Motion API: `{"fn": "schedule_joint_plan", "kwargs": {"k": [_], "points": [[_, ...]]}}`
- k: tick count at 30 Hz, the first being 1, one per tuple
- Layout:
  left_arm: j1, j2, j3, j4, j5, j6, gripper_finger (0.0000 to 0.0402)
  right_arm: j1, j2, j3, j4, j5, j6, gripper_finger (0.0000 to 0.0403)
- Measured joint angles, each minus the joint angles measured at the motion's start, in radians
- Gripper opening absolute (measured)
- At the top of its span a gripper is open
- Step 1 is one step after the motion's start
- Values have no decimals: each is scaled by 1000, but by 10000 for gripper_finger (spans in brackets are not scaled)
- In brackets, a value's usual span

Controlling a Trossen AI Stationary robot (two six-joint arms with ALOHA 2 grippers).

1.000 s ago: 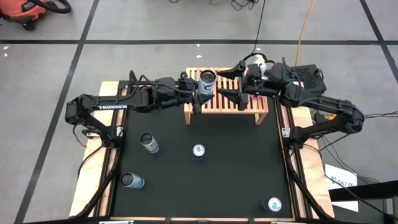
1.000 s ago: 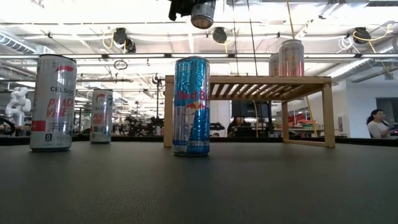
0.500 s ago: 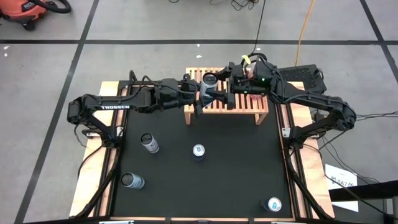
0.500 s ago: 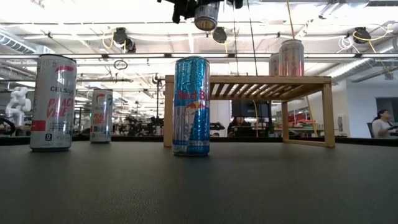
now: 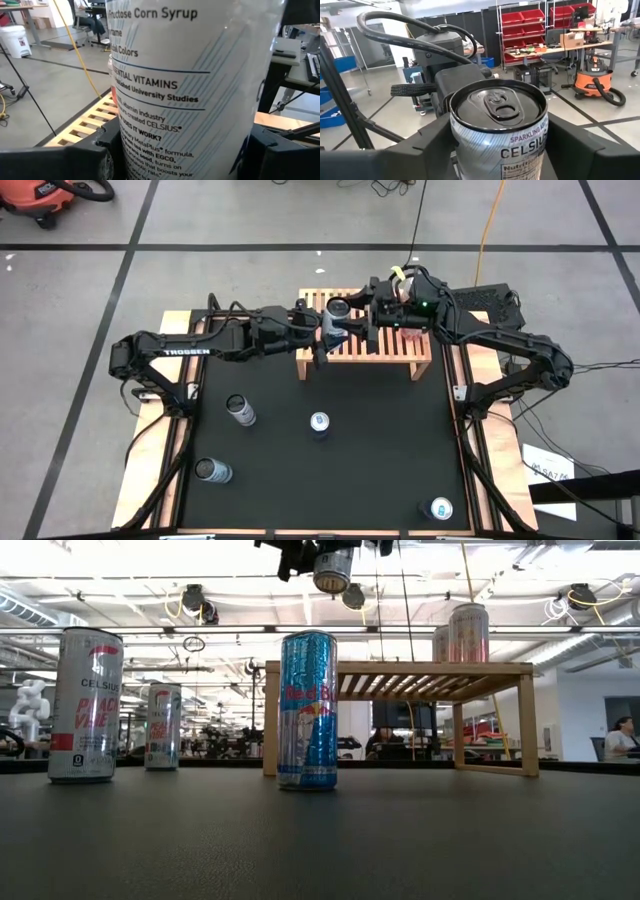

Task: Place canned beverage on shelf
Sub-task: Put the center white soda can on the shelf

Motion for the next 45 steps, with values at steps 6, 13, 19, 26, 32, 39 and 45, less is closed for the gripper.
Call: {"fn": "schedule_joint_plan", "kwargs": {"k": [6, 13, 19, 26, 32, 39, 45], "points": [[0, 14, 1, 0, -54, -45, 288, -37, -12, 3, -45, 14, -24, 234], [0, 12, 2, -44, -118, -46, 344, -132, -26, 112, -215, 73, -151, 240], [-1, 12, 2, -75, -118, -48, 360, -262, -38, 109, -320, 66, -236, 239], [-2, 12, 2, -102, -118, -48, 361, -425, -53, -9, -236, -48, -236, 241], [-1, 12, 2, -132, -120, -47, 361, -496, -56, -97, -173, -68, -242, 241], [14, 12, 1, -156, -122, -47, 361, -538, -54, -174, -105, -69, -246, 242], [40, 12, 1, -151, -123, -46, 361, -562, -54, -180, -97, -71, -257, 242]]}}
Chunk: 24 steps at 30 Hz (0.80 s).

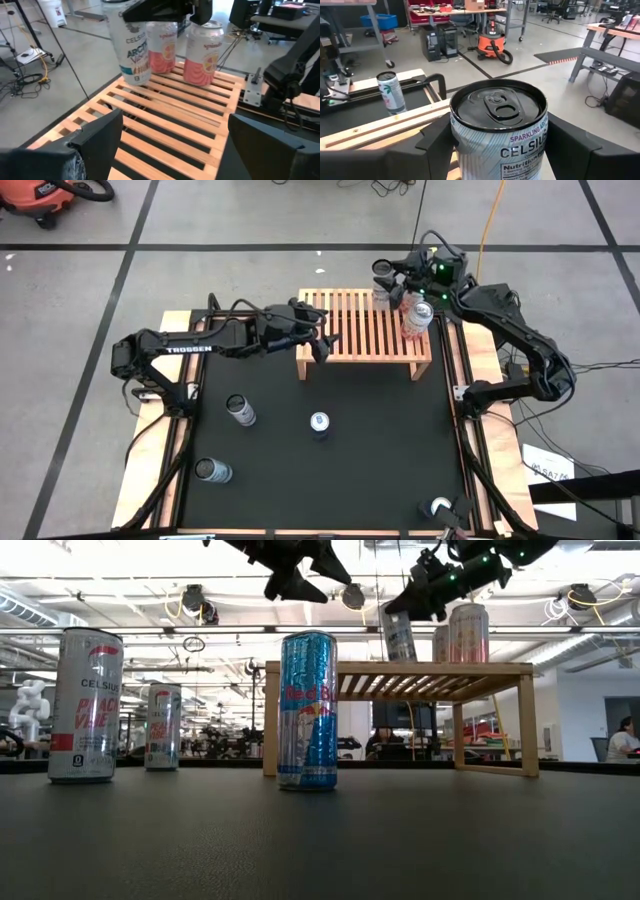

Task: Place canned beverage on shelf
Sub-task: Put the center white soda can on the shelf

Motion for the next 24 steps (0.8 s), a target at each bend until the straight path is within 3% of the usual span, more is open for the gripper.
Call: {"fn": "schedule_joint_plan", "kwargs": {"k": [19, 24], "points": [[20, 0, -1, 0, 0, 0, 361, -37, 5, -49, 25, -52, 21, 243], [19, 0, -1, 1, 0, 0, 361, -38, 5, -49, 20, -52, 25, 268]]}}
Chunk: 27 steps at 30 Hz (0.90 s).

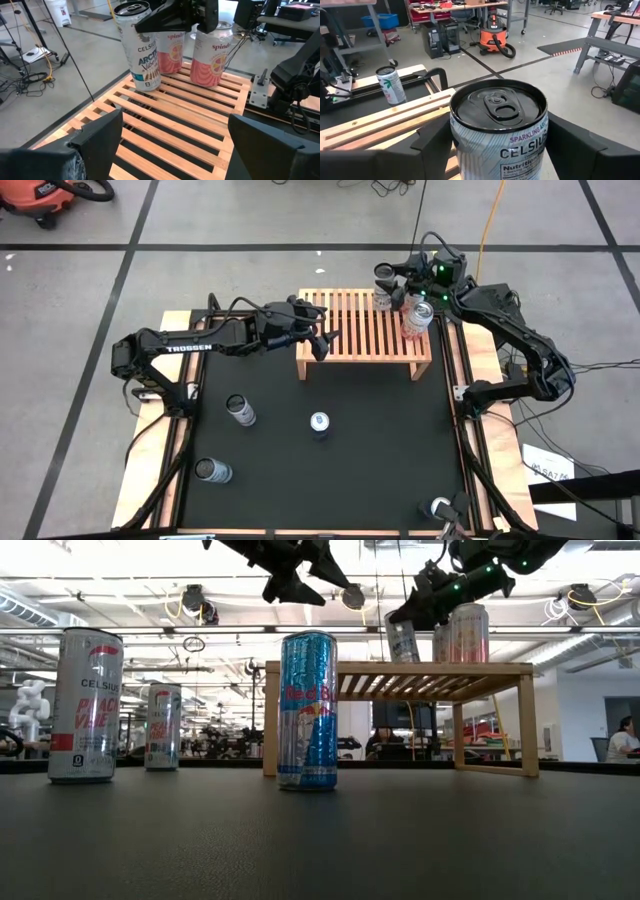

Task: Place canned beverage on shelf
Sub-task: Put the center white soda can on the shelf, then put the bottom left white soda can on the shelf

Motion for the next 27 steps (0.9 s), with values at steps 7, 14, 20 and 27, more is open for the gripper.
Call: {"fn": "schedule_joint_plan", "kwargs": {"k": [7, 14, 20, 27], "points": [[0, 0, 0, 0, 0, 0, 361, 0, 0, 0, 4, -1, 22, 315], [0, 0, 0, 0, 0, -1, 361, 0, -26, 0, -3, -1, 21, 322], [0, 0, 0, 0, 0, -1, 361, 0, -113, 0, -3, -1, 28, 322], [0, 0, 0, 0, 0, -1, 361, 1, -241, 0, -2, -2, 103, 322]]}}
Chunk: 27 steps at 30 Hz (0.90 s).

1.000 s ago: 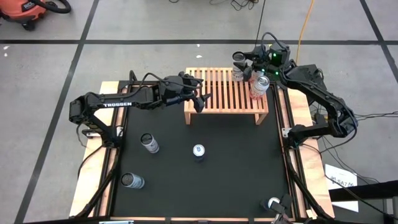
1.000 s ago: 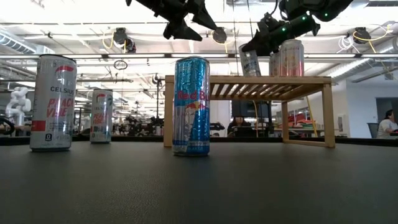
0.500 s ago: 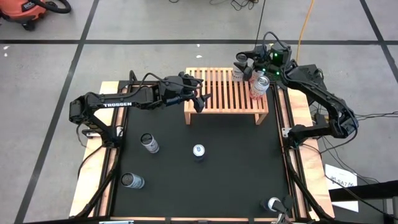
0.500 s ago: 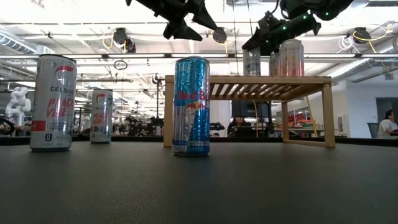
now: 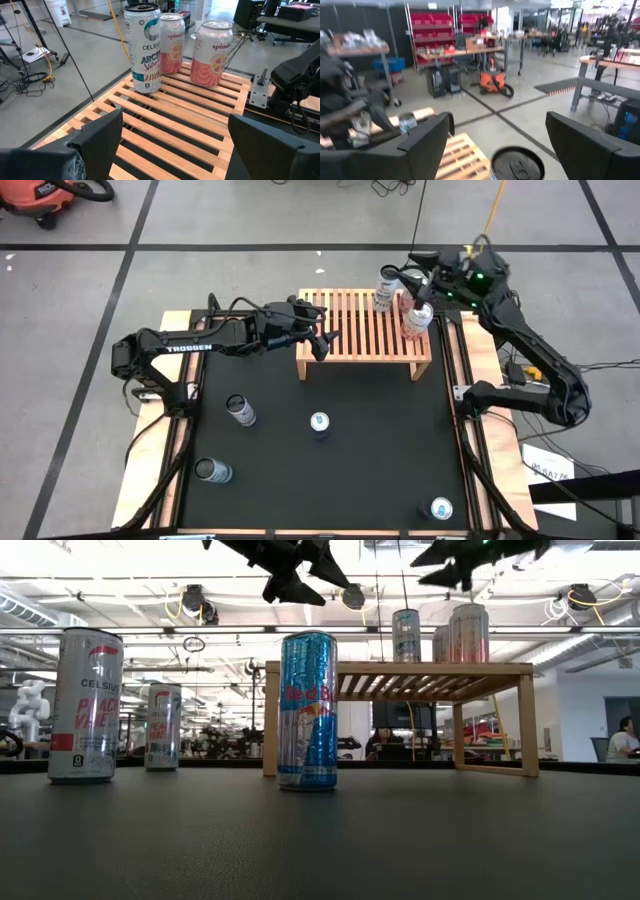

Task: Place canned beverage on shelf
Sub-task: Put the bottom left white soda can on the shelf

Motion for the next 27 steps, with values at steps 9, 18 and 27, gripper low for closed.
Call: {"fn": "schedule_joint_plan", "kwargs": {"k": [9, 18, 27], "points": [[-19, 0, 0, 0, 1, 0, 361, 68, -124, 0, -88, -155, 214, 317], [-96, -41, 0, -13, 5, 9, 361, 364, -137, 0, -158, -53, 323, 314], [-176, -124, -1, -174, -49, -5, 361, 699, -48, 3, -109, 262, 355, 314]]}}
